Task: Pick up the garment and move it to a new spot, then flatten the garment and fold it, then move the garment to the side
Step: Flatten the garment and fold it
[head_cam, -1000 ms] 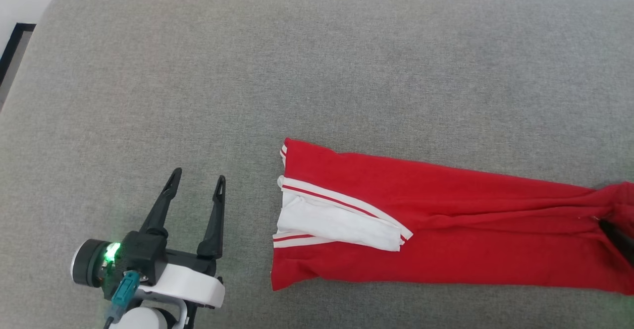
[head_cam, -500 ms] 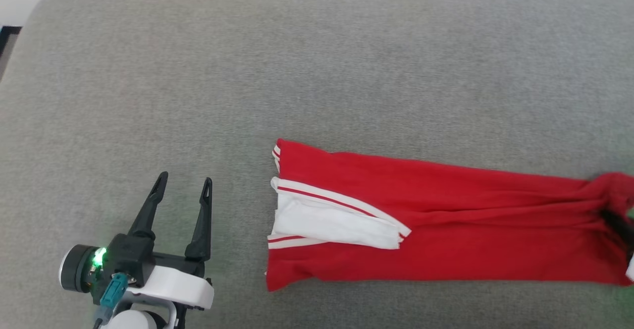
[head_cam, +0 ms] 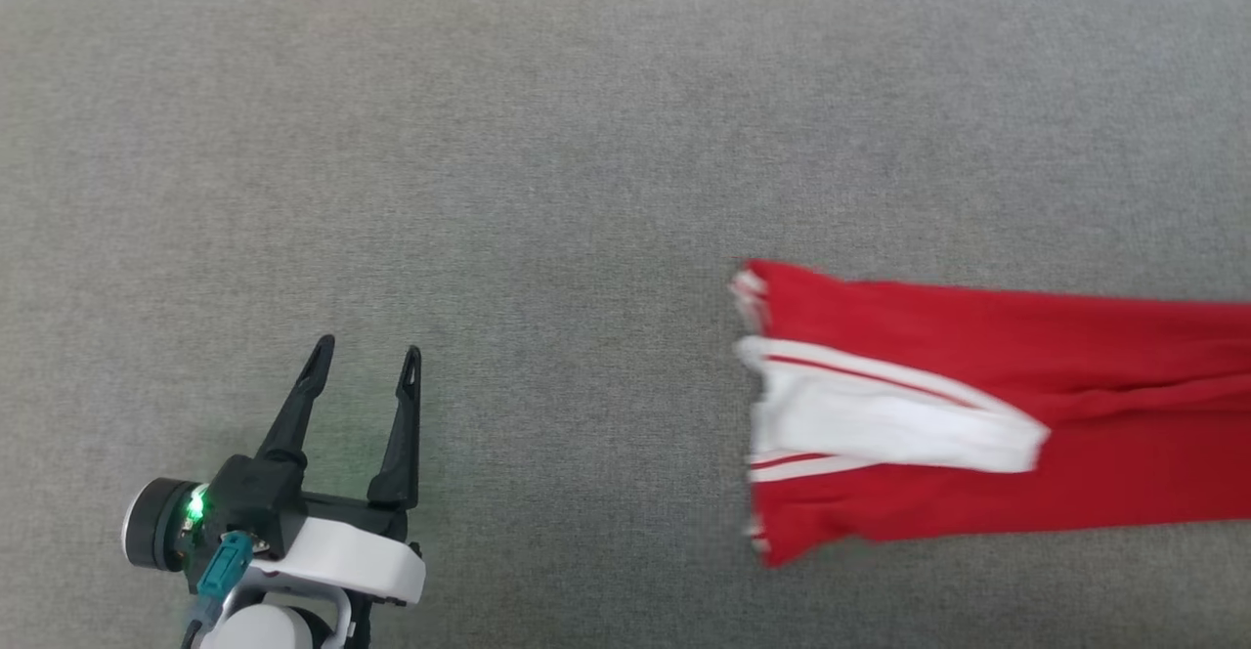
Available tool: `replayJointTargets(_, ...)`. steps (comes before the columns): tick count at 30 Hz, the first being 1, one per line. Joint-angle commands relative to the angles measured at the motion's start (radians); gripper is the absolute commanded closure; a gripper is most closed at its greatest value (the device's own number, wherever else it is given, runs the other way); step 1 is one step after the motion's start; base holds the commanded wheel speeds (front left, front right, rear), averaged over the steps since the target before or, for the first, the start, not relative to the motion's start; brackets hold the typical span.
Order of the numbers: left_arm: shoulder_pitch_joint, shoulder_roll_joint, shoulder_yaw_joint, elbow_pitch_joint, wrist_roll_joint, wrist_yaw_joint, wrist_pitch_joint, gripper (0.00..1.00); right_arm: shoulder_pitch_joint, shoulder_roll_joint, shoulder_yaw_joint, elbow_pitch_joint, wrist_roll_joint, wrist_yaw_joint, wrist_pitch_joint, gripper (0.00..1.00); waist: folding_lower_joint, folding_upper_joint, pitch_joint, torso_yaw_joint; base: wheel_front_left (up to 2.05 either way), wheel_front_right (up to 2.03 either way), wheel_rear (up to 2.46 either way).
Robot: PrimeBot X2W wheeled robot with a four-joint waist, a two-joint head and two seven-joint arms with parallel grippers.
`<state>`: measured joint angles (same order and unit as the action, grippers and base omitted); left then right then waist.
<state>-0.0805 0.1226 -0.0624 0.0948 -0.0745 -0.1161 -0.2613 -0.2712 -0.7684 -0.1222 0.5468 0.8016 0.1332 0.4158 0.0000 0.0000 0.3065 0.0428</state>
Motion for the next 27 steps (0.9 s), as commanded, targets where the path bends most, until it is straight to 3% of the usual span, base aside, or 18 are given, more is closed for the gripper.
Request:
replayJointTargets(1,-0.018,-0.001,0.002,0.002,0.004,-0.006,-0.005,0.00,-0.022,-0.021,-0.016,0.030,0.010,-0.004,-0.012,1.00,0.0000,0.0000,0.007,-0.006,0.00,0.00,0.00)
replayJointTargets(8,-0.027,-0.012,0.006,0.005,0.008,-0.011,-0.005,0.00,-0.063,-0.073,-0.046,0.107,0.033,-0.004,-0.027,1.00,0.0000,0.0000,0.014,-0.005,0.00,0.00,0.00)
replayJointTargets(12,-0.026,-0.021,0.003,-0.008,-0.002,-0.013,-0.005,0.00,-0.050,-0.075,-0.007,0.070,0.058,-0.004,-0.011,1.00,0.0000,0.0000,0.005,0.005,0.00,0.00,0.00)
replayJointTargets(18,0.001,-0.031,0.003,-0.017,-0.003,-0.014,-0.005,0.00,0.028,-0.065,0.066,-0.094,0.152,-0.003,0.042,1.00,0.0000,0.0000,-0.024,0.027,0.00,0.00,0.00)
replayJointTargets(27,0.028,-0.035,0.011,-0.034,-0.005,-0.015,-0.005,0.00,0.116,-0.041,0.217,-0.506,0.226,-0.003,0.126,1.00,0.0000,0.0000,-0.065,0.053,0.00,0.00,0.00)
